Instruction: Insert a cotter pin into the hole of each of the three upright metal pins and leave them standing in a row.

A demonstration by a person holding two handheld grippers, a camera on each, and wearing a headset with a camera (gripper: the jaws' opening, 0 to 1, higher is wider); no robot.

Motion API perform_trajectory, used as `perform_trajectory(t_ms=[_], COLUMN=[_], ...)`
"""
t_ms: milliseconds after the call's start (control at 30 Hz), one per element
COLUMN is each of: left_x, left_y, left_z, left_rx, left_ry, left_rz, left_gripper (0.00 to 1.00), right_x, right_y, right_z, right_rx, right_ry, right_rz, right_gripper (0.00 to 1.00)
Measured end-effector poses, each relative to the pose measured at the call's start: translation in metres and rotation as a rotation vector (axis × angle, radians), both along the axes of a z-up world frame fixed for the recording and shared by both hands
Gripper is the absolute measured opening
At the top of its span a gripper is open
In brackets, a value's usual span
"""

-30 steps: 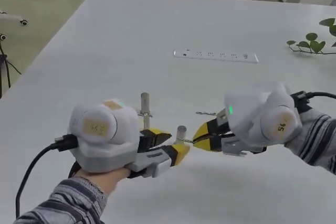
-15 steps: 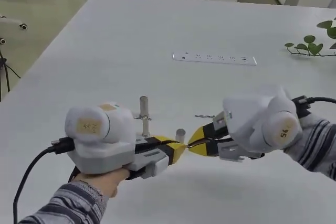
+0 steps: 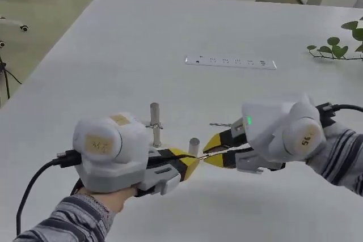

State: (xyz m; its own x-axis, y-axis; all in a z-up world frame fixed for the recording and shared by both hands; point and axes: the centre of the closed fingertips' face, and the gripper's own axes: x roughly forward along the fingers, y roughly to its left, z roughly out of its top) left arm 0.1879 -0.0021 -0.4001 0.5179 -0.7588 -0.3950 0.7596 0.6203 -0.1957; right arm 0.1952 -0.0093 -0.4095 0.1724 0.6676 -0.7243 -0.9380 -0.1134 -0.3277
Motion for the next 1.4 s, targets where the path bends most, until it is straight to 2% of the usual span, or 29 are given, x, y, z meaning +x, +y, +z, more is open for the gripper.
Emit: perform_trajectory(t_ms=[67,267,400,500,733,867,967,1100,1233,1400], left_x=[-0.002,-0.005,-0.008,-0.011,-0.015,-0.017,-0.017,-0.016,-0.014,-0.01], left_y=[-0.001,-0.002,-0.005,-0.005,-0.006,-0.007,-0.007,-0.004,-0.003,-0.002], left_z=[0.001,0.0,0.003,0.003,0.008,0.01,0.009,0.006,0.005,0.0], left_rx=[0.024,0.084,0.101,0.136,0.134,0.126,0.126,0.139,0.135,0.131], left_ry=[-0.033,-0.091,-0.132,-0.167,-0.197,-0.203,-0.196,-0.179,-0.178,-0.174], left_rz=[-0.033,-0.094,-0.15,-0.197,-0.241,-0.26,-0.262,-0.242,-0.209,-0.167], left_gripper=[0.0,0.0,0.0,0.0,0.0,0.0,0.0,0.0,0.01,0.05], right_x=[0.0,-0.004,-0.008,-0.011,-0.016,-0.018,-0.019,-0.018,-0.019,-0.015], right_y=[-0.001,-0.003,-0.004,-0.004,-0.003,-0.002,-0.002,-0.003,-0.004,-0.006], right_z=[-0.001,-0.004,-0.008,-0.009,-0.012,-0.011,-0.011,-0.01,-0.009,-0.009], right_rx=[-0.005,-0.02,-0.036,-0.034,-0.023,-0.013,-0.016,-0.025,-0.043,-0.041], right_ry=[0.01,0.028,0.041,0.054,0.097,0.12,0.123,0.112,0.088,0.075], right_rz=[0.0,0.016,0.03,0.039,0.036,0.034,0.037,0.04,0.061,0.042], right_gripper=[0.02,0.0,0.0,0.0,0.0,0.0,0.0,0.0,0.0,0.0])
